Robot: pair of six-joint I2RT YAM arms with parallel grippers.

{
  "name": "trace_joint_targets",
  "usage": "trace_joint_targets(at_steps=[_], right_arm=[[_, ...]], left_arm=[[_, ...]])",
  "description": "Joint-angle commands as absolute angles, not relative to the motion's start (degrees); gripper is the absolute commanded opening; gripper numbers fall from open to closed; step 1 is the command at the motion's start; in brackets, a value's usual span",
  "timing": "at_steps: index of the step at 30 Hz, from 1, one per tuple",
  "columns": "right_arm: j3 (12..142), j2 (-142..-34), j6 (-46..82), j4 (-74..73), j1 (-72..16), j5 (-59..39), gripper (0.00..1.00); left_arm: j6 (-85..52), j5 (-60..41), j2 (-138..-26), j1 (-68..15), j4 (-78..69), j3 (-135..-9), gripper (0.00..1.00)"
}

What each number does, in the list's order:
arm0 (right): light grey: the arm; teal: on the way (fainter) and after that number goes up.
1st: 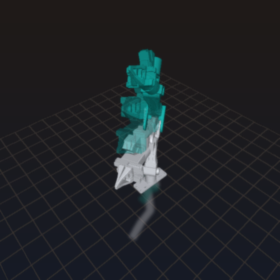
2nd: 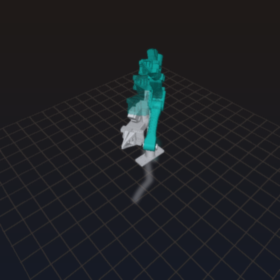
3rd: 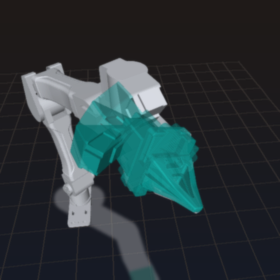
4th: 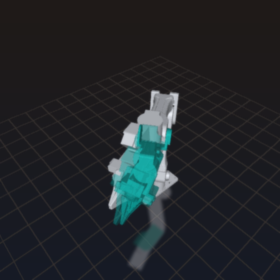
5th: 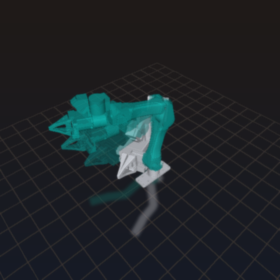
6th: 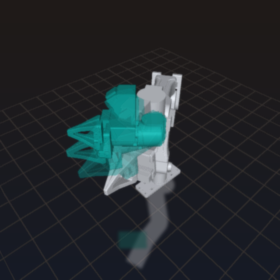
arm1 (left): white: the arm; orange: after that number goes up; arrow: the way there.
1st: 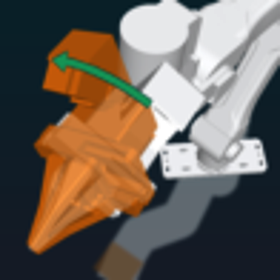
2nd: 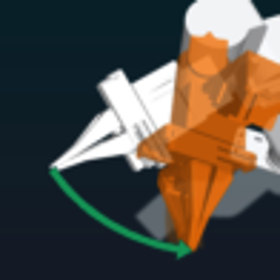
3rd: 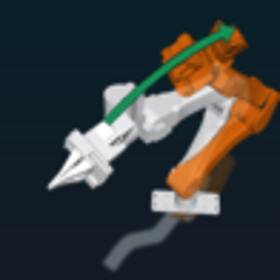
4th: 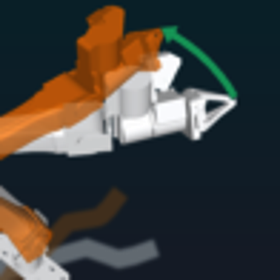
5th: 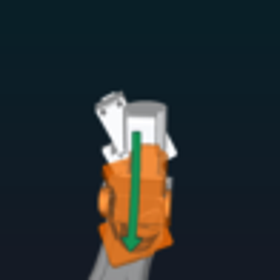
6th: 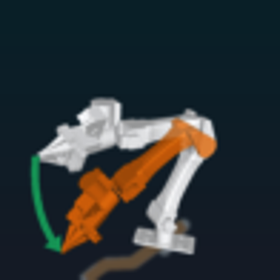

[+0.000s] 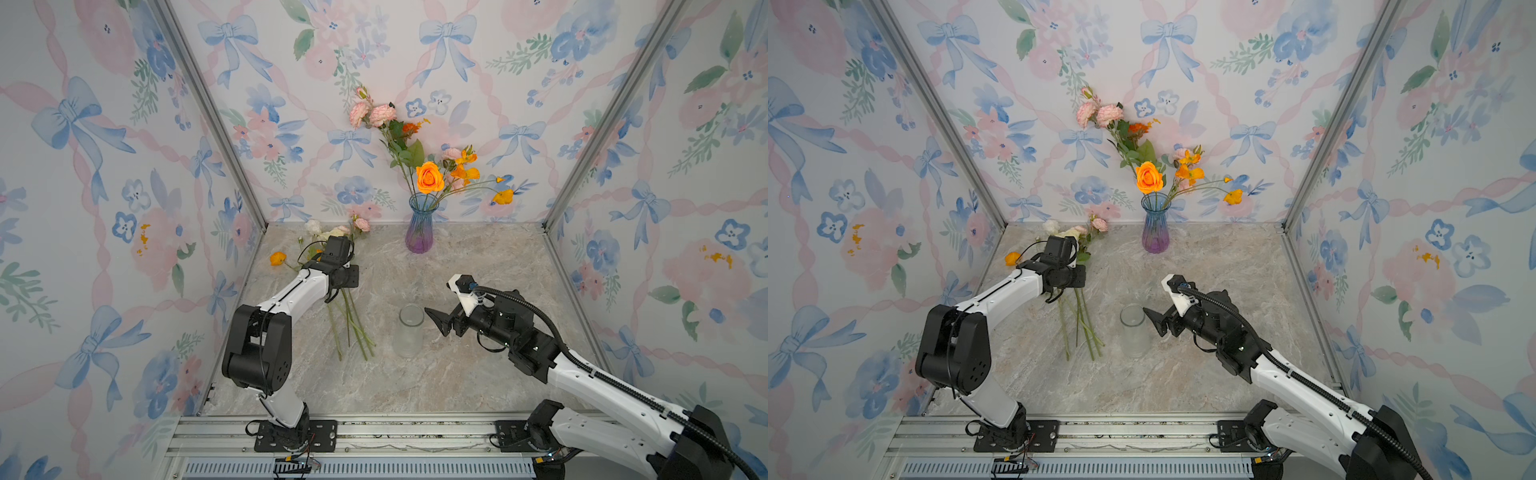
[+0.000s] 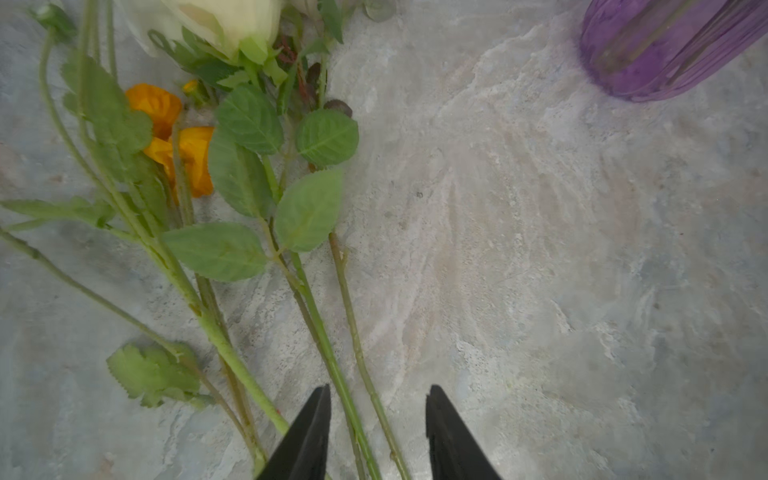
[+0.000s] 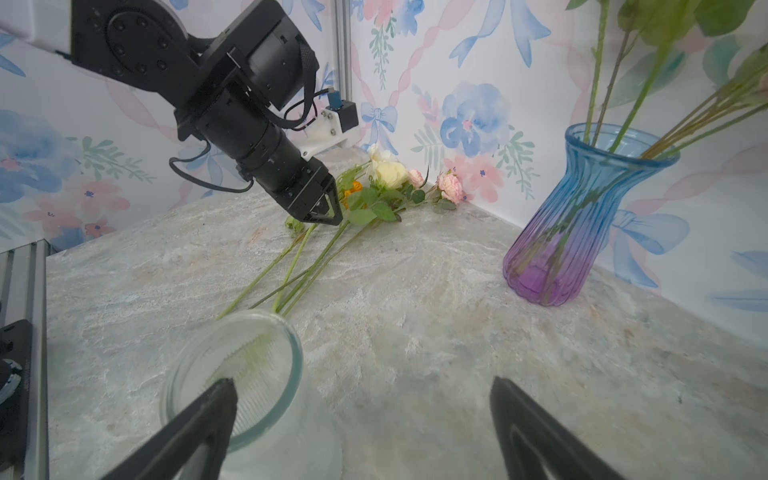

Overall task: Arrange the flowers into the vase
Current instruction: 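Close the left gripper on the cream rose stem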

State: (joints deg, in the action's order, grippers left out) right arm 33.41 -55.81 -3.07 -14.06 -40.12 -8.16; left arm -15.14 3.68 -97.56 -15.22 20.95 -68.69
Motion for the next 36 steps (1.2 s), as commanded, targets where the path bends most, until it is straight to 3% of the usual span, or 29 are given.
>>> trace_joint_targets(at_steps=[1,5,10,21,36], right_arm=[[30.0,-50.2,-4.5,-23.8,-40.0,-8.2,0.97],[26.1,-46.2,-5.2,-26.7,-40.0,-7.2,0.97],[26.2,-46.6,-5.7,-27.5,-40.5,-12.3,0.97],[27.7,-52.3,-8.4,-26.0,-43.4,-10.7,0.97],[27.3,-53.1,-8.1,-27.3,-43.6,-10.9,0.97]], left_arm=[[-15.4,6.0,-99.2,-15.2,21.2,-70.6,0.38],[-12.9,12.6,-101.2,-14.9,21.0,-69.1,0.35],[-13.1,9.8,-103.5,-13.5,19.2,-68.2,0.30],[-14.3,7.2,-107.8,-11.3,16.2,-69.1,0.24],[-17.0,1.5,-109.2,-9.1,12.2,-67.4,0.23]])
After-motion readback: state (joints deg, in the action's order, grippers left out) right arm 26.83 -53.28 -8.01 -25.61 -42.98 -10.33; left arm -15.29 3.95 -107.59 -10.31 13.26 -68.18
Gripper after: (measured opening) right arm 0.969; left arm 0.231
